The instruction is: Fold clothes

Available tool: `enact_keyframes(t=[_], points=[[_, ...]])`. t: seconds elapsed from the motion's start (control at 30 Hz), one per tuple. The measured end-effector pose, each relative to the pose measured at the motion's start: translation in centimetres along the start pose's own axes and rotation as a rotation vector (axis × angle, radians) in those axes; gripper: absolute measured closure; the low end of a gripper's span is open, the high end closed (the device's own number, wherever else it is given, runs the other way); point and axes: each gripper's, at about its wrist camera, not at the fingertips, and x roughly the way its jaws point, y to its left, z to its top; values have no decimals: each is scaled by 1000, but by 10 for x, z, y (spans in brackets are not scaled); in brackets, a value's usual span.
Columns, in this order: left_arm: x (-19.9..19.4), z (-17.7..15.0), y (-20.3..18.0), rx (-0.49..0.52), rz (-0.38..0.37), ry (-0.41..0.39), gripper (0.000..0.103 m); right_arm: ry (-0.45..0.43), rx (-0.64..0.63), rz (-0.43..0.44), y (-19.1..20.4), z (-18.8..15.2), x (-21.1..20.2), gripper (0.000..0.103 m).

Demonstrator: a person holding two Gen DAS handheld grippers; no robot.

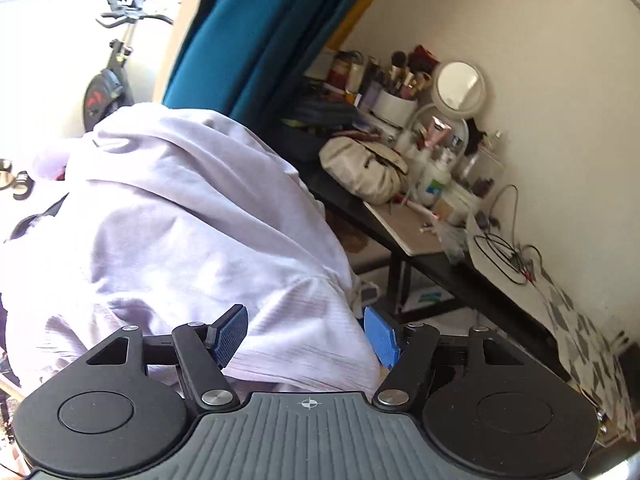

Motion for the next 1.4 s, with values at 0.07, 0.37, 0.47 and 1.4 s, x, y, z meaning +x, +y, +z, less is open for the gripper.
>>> enact_keyframes(t=[0.07, 0.37, 0.47, 1.4], points=[[1, -1, -1, 5, 1, 2, 1, -4, -44, 76, 12, 6, -2, 39], [-9, -11, -1, 63, 70, -19, 1, 117, -259, 220, 85, -3, 66, 46], [-12, -10, 2, 89, 115, -38, 1, 201, -239, 262, 93, -10, 90, 54], [158, -9, -129, 683, 357, -212, 1, -261, 199, 374, -80, 76, 37, 98]])
